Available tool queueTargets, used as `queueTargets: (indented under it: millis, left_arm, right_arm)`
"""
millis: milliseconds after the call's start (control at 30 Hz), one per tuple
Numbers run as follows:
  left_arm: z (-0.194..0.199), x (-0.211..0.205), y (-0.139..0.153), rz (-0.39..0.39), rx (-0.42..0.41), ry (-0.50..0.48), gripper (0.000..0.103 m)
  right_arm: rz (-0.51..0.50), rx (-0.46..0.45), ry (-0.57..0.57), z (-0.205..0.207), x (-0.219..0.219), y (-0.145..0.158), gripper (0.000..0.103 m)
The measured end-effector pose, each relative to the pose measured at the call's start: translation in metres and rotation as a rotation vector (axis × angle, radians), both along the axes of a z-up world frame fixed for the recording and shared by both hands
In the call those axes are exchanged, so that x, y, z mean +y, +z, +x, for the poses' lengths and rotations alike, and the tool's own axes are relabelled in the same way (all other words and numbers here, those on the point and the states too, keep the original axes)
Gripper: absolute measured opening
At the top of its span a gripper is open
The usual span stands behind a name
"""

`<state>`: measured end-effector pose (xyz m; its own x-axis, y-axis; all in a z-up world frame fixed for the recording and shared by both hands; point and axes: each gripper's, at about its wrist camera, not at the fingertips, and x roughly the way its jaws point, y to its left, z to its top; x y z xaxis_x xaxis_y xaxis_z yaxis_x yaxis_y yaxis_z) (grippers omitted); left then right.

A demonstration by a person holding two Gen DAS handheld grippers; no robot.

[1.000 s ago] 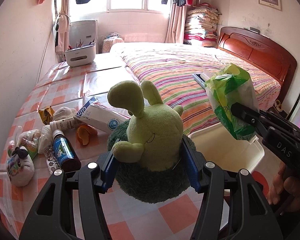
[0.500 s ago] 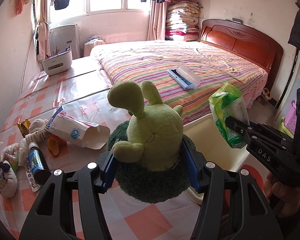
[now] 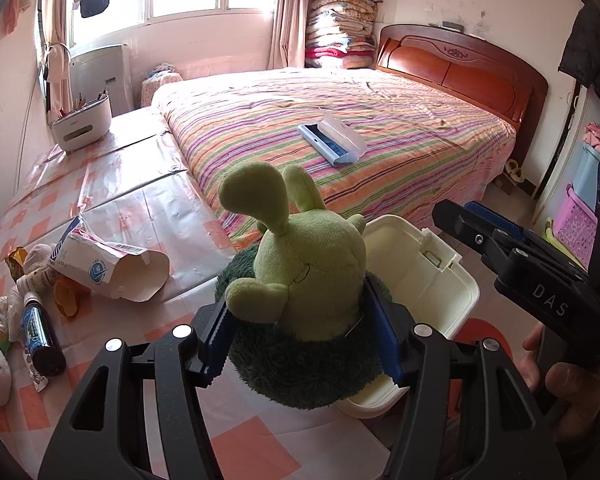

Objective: Collect trash
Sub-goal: 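Open the right gripper to drop the green bag into the bin, then move the right gripper back to the table toward the blue medicine bottle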

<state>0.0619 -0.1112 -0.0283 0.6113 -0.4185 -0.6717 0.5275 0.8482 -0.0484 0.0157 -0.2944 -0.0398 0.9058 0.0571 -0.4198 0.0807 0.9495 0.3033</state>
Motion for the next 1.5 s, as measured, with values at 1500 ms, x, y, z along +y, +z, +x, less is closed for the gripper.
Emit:
queueTargets:
  millis: [1500]
  left_arm:
    - [0.013, 0.045, 0.004, -0.003, -0.030, 0.126, 0.083]
  right_arm:
    - [-0.037, -0.168, -0.078, -0.011, 0.021, 0.027, 0.056]
